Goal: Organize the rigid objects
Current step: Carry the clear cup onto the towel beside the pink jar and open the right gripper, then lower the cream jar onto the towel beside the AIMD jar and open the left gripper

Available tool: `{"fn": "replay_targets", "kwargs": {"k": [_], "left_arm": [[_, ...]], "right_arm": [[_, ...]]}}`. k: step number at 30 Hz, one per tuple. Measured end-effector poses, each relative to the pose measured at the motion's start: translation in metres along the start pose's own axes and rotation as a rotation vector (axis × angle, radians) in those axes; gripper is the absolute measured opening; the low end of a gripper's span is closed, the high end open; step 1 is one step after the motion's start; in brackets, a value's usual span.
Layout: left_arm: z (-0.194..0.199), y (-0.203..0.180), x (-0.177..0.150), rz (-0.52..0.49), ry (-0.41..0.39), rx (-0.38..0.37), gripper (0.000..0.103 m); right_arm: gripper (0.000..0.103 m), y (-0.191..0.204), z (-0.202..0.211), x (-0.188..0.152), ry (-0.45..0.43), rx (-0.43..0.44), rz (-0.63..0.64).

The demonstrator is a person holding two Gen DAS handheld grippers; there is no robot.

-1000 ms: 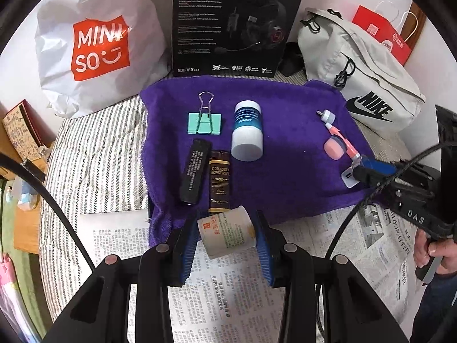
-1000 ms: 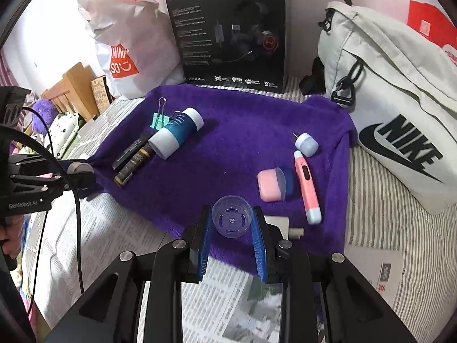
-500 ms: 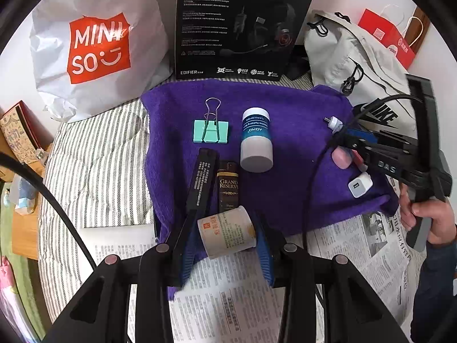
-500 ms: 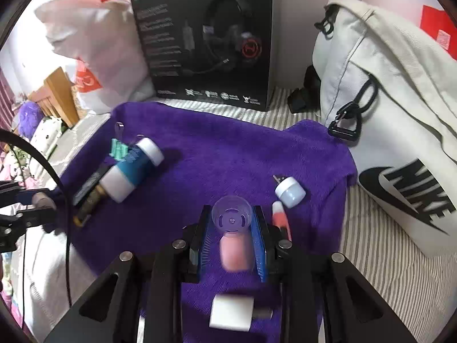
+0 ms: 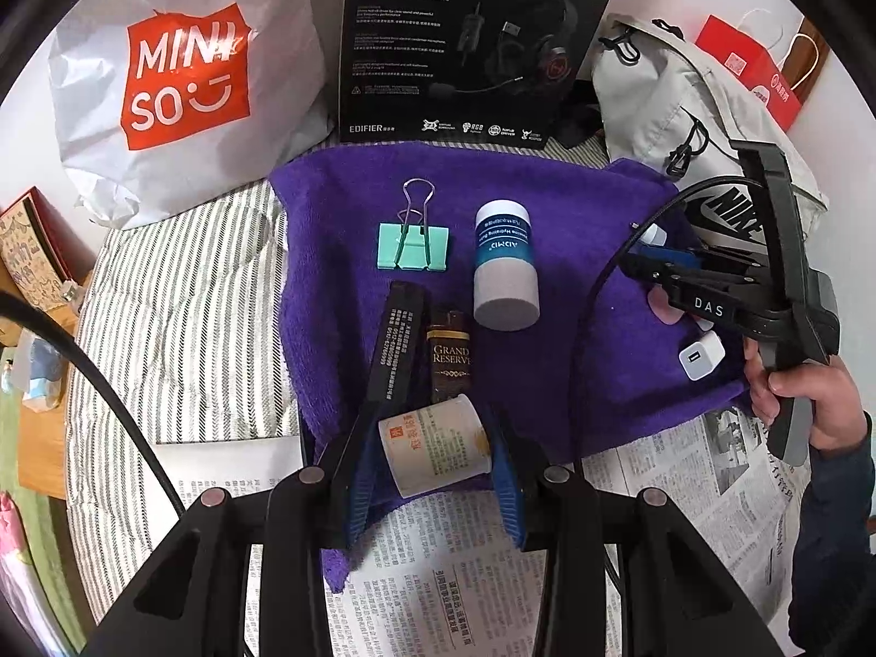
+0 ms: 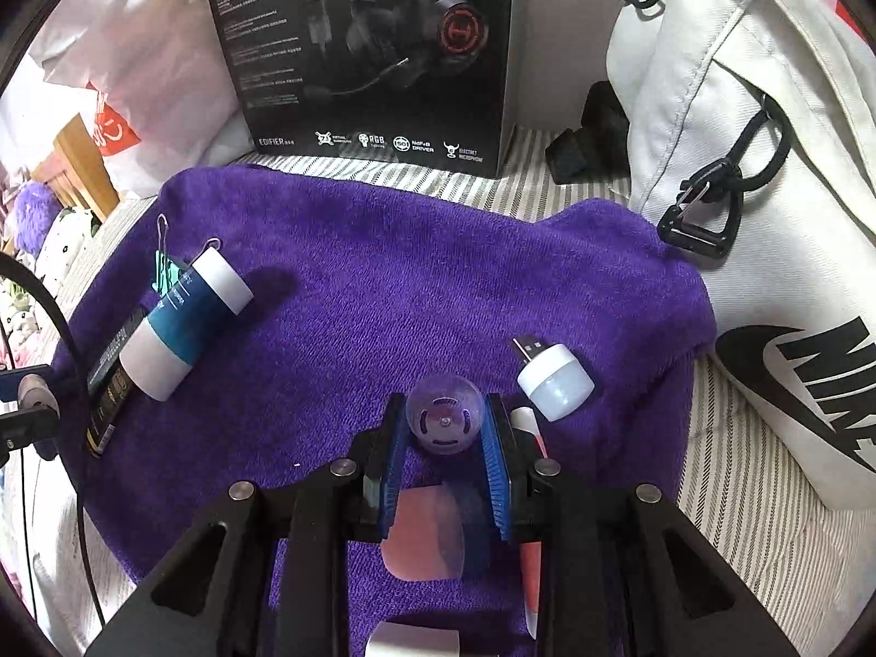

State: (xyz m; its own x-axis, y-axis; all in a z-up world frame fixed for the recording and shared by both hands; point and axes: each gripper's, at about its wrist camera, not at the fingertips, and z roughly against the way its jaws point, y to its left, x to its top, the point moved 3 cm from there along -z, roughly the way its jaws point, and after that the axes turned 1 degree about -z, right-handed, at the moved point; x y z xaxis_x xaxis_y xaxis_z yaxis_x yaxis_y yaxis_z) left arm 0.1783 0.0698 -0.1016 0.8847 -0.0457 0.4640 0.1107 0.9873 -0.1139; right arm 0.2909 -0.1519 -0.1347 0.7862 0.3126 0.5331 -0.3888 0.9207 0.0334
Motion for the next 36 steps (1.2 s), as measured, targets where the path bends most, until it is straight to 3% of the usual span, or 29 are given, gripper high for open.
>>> {"fn": "replay_targets", "kwargs": {"k": [5,15,22,28,36], "left_arm": [[-0.001,-0.002,-0.001,0.001,0.005,0.001,0.036],[-0.004,-0.017,0.002,-0.012,0.009,0.002,0.036],[-0.010,-0.033,0.007,-0.039,0.020,-0.002,0.036],[-0.014,-0.045,0.012,-0.067,0.021,0.021,0.036],[-0.029,-0.052,0.018,-0.069,0.027,-0.014,0.036]], "right_arm": [[0.042,0.002,0.002,-0.001,0.017,0.034,0.002],[0.048,0.004,0.047,-0.007,-0.048,0.034,0.020],[0.050,0.002,0.080,-0.030,-0.085,0.059,-0.001],[0.050,-0.002,0.090,-0.049,-0.080,0.063,-0.015],[0.050,-0.017,0.086,-0.066,-0.054,0.055,-0.054]]}}
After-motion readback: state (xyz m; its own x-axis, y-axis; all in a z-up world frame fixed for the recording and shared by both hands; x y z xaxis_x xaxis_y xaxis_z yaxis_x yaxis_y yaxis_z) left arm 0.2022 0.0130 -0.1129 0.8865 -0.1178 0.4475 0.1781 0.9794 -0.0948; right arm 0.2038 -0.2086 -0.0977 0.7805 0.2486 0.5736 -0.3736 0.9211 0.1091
